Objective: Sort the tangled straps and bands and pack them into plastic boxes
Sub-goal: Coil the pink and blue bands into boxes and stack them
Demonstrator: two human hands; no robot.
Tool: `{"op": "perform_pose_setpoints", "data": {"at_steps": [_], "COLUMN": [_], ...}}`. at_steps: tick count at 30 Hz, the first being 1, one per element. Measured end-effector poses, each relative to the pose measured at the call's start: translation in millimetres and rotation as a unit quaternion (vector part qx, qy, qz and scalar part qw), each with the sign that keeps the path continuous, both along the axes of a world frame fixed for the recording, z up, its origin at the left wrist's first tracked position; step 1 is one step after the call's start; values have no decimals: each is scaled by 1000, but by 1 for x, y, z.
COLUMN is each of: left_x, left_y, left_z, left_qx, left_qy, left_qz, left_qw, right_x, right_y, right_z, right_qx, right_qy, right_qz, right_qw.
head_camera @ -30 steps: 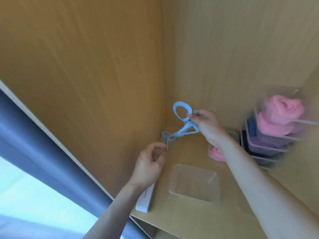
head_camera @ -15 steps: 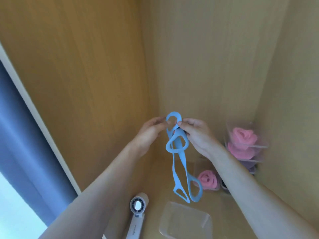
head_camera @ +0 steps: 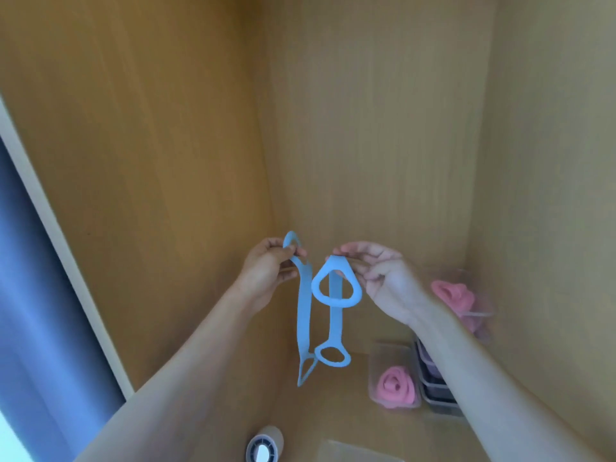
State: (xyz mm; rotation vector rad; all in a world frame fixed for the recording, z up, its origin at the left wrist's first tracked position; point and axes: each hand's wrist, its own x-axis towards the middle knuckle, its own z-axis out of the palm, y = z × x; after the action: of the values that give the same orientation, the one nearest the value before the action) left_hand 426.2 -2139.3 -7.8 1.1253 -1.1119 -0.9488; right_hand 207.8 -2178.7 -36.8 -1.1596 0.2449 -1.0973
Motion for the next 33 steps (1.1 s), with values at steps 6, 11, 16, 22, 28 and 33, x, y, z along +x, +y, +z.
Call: {"op": "perform_pose_setpoints", "data": {"at_steps": [6, 11, 16, 22, 28, 33], "left_x": [6, 2, -1, -6, -16, -24], "left_y": [1, 6, 10, 12, 15, 21], "left_z": [7, 15, 24, 36, 48, 52], "left_qx": [-22, -40, -53, -67, -93, -106], "left_qy": [-17, -9, -11, -4, -16, -2], "left_qz": [-23, -38, -45, -61, -79, -115], "left_qw": [999, 998, 998, 996, 992, 988], "right_x": [8, 19, 19, 21, 26, 24], "right_y": [9, 9, 6, 10, 13, 11], "right_z": [7, 18, 31, 42, 56, 68], "right_qx": [-168, -274, -259, -208, -149, -71], "right_qy": [148, 164, 134, 179, 211, 228], "right_qz": [-78, -256, -294, -279, -273, -230], "right_qw": [971, 912, 910, 920, 927, 944]}}
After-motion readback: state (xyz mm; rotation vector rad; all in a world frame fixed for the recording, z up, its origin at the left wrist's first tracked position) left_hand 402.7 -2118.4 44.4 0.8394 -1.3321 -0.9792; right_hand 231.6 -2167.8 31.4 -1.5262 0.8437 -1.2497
